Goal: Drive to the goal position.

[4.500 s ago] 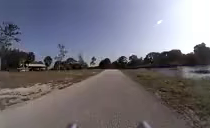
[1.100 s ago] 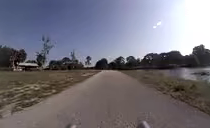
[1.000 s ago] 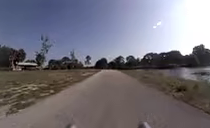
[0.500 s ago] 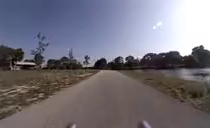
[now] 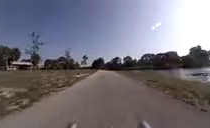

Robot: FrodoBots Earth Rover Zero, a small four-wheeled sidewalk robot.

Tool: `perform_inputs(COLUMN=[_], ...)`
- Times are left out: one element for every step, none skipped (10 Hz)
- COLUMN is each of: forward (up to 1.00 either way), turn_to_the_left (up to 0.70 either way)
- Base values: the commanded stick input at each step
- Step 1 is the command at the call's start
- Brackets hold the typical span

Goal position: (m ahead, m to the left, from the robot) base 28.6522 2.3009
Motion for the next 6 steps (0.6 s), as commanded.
perform_inputs(forward=[1.00,1.00,1.00,1.00,1.00,1.00], turn_to_the_left=[0.00,0.00,-0.01,-0.02,-0.02,-0.03])
